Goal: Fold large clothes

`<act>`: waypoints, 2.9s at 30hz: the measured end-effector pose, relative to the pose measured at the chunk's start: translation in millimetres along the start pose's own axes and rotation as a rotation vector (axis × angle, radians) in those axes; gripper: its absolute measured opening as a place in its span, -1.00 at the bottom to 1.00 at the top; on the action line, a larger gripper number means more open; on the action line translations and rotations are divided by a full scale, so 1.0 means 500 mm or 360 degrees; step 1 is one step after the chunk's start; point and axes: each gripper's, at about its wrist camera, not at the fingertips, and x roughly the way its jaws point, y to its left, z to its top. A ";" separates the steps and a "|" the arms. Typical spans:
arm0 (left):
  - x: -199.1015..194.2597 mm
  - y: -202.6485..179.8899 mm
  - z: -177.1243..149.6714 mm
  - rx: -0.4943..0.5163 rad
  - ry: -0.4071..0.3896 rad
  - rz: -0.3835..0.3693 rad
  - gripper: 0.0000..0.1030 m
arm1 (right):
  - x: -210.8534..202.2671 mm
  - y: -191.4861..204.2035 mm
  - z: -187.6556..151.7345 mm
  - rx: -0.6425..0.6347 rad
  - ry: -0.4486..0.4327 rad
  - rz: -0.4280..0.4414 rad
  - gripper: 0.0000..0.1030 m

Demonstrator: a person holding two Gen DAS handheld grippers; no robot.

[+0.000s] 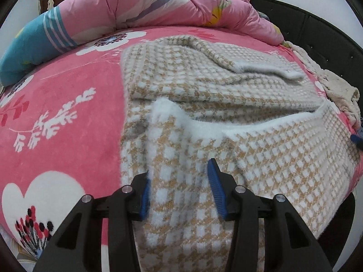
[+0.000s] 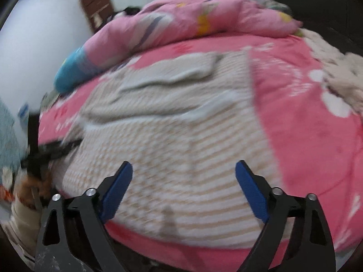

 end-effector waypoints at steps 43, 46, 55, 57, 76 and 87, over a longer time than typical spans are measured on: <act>0.001 -0.005 -0.001 -0.0010 -0.0024 0.0063 -0.15 | 0.130 -0.065 0.056 0.0111 0.0433 0.0146 -0.40; 0.001 -0.005 -0.001 -0.0011 -0.0026 0.0064 -0.15 | 0.153 -0.058 0.061 0.0124 0.0429 0.0114 -0.41; 0.002 -0.002 0.000 -0.0008 -0.0029 0.0068 -0.15 | 0.179 -0.053 0.070 0.0188 0.0419 0.0107 -0.40; 0.001 -0.002 0.001 -0.0011 -0.0027 0.0067 -0.14 | 0.176 -0.054 0.071 0.0190 0.0416 0.0102 -0.40; -0.123 -0.022 -0.020 0.0168 -0.0330 0.0056 -0.83 | 0.006 -0.031 0.029 0.0150 0.0097 0.0176 -0.90; -0.300 -0.043 0.074 0.0250 -0.0680 0.0001 -0.85 | -0.145 0.008 0.133 0.0026 -0.0293 0.0259 -0.91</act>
